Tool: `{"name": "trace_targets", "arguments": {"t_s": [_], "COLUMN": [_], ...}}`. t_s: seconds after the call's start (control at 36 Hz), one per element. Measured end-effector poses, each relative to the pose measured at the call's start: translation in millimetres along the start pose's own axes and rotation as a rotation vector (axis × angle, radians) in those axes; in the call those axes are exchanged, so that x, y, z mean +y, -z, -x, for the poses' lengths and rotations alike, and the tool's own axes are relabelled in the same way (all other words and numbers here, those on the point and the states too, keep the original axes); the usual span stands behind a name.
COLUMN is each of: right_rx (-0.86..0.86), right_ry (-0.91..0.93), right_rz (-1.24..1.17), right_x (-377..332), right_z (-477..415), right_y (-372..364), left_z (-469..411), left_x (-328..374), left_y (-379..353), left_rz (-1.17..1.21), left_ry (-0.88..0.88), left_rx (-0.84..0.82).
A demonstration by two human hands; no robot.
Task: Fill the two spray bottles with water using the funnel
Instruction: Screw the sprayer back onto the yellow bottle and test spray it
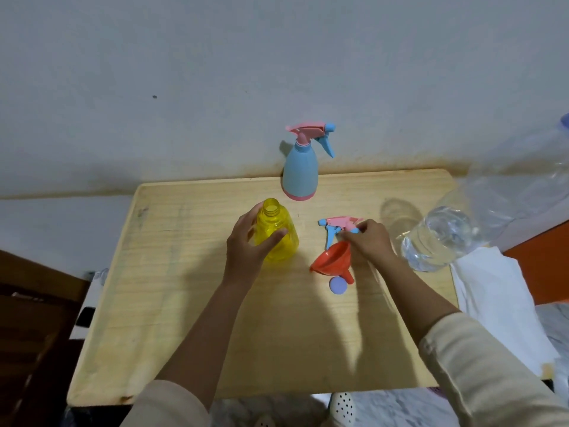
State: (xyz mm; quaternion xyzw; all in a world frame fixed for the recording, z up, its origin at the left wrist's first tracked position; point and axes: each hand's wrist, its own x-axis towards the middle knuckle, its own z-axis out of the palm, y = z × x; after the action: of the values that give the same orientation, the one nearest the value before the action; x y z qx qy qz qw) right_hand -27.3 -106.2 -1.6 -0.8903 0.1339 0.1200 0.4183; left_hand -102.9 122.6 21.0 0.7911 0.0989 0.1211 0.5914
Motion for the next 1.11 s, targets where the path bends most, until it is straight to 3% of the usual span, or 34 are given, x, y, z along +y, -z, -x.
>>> {"name": "trace_targets", "arguments": {"t_s": [0.14, 0.25, 0.39, 0.58, 0.86, 1.11], "right_rx": [-0.023, 0.138, 0.263, 0.095, 0.068, 0.031], "right_ry": [0.060, 0.210, 0.345, 0.605, 0.716, 0.677], "right_rz": [0.046, -0.005, -0.331, -0.753, -0.803, -0.745], "right_x": [-9, -28, -92, -173, -212, -200], "right_z": [-1, 7, 30, 85, 130, 125], "right_y": [3, 22, 53, 71, 54, 29], "left_z": [-1, -1, -1, 0, -5, -1], "left_x": [0, 1, 1, 2, 2, 3], "left_y": [1, 1, 1, 0, 2, 2], "left_rz": [0.000, 0.051, 0.054, 0.108, 0.082, 0.135], "left_ry": [0.003, 0.026, 0.023, 0.086, 0.112, 0.120], "left_rx": [-0.001, -0.010, -0.006, -0.014, -0.071, -0.066]}}
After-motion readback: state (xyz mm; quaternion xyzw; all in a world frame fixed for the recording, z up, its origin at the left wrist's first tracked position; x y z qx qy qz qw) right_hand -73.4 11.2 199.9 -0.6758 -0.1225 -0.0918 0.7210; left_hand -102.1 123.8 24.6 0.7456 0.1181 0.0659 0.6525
